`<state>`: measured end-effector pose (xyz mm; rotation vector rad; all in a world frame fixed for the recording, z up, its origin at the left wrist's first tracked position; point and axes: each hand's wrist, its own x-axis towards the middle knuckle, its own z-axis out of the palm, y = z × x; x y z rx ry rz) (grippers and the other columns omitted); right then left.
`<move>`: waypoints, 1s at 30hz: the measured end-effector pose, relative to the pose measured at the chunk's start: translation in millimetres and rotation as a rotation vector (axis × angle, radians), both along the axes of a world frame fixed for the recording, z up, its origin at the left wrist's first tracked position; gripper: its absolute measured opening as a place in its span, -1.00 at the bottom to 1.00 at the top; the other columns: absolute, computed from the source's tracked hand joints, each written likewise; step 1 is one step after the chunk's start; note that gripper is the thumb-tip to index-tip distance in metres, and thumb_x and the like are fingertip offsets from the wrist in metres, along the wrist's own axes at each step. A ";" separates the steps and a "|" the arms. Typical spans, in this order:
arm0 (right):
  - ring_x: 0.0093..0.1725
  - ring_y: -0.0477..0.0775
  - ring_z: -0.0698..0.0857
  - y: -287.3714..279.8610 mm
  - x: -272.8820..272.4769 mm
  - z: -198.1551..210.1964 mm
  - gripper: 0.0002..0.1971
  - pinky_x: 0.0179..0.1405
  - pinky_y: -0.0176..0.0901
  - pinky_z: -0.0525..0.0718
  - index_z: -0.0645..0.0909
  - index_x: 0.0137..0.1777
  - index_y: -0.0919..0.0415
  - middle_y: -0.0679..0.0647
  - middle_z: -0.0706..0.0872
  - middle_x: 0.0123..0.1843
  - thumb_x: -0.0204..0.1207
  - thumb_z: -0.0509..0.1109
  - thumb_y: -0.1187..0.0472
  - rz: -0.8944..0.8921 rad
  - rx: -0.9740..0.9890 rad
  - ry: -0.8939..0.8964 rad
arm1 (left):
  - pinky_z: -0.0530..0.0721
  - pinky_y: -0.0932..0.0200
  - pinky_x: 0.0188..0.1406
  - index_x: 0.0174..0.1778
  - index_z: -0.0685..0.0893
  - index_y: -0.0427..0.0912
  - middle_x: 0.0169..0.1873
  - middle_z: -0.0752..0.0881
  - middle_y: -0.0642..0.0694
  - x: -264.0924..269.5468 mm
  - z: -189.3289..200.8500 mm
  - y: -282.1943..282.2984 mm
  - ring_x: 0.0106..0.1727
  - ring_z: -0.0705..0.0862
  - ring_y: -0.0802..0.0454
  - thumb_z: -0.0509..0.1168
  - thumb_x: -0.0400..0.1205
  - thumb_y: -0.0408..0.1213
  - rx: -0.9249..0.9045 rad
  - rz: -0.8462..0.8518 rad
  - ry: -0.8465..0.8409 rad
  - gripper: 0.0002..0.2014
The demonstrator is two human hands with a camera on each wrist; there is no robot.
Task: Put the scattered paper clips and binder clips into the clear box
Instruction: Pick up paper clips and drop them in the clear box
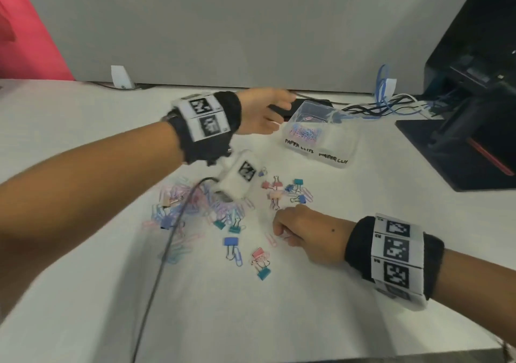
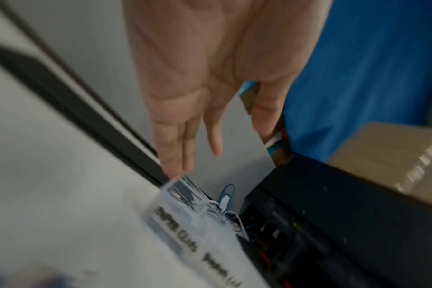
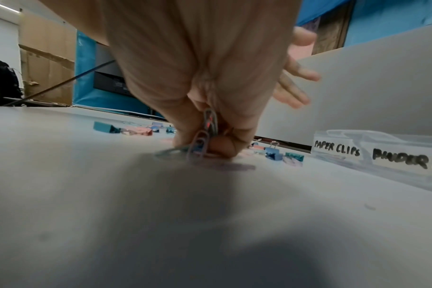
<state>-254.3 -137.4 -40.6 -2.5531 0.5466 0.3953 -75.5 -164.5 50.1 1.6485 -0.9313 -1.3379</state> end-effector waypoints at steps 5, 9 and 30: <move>-0.23 -0.20 0.36 0.8 -2.2 6.9 -0.66 -0.24 -0.72 0.38 0.47 0.15 0.19 -0.13 0.34 -0.16 0.47 0.14 0.55 -0.015 -0.067 0.004 | 0.50 0.26 0.07 0.21 0.63 -0.15 0.00 0.65 0.01 24.4 -18.8 99.2 0.05 0.59 0.07 0.25 0.64 -0.26 0.125 -0.384 -0.790 -0.76; -0.21 -0.18 0.40 -4.8 -2.2 5.4 -0.73 -0.22 -0.81 0.33 0.61 0.10 0.30 -0.22 0.33 -0.24 0.52 0.18 0.51 -0.060 -0.100 -0.055 | 0.48 0.47 -0.07 0.09 0.63 0.00 -0.06 0.63 0.09 39.8 -39.1 158.5 0.03 0.58 0.10 0.37 0.54 -0.31 0.234 -0.547 -0.934 -0.76; -0.53 -0.12 0.57 -40.7 -9.1 26.8 -0.65 -0.57 -0.46 0.58 0.50 -0.30 0.25 0.09 0.58 -0.26 0.57 0.02 0.56 -0.912 1.271 -0.760 | 0.52 0.20 -0.04 0.02 0.65 -0.31 0.02 0.72 -0.19 20.7 -80.3 166.6 -0.01 0.63 -0.03 0.02 0.67 -0.39 0.048 -0.721 -1.434 -0.73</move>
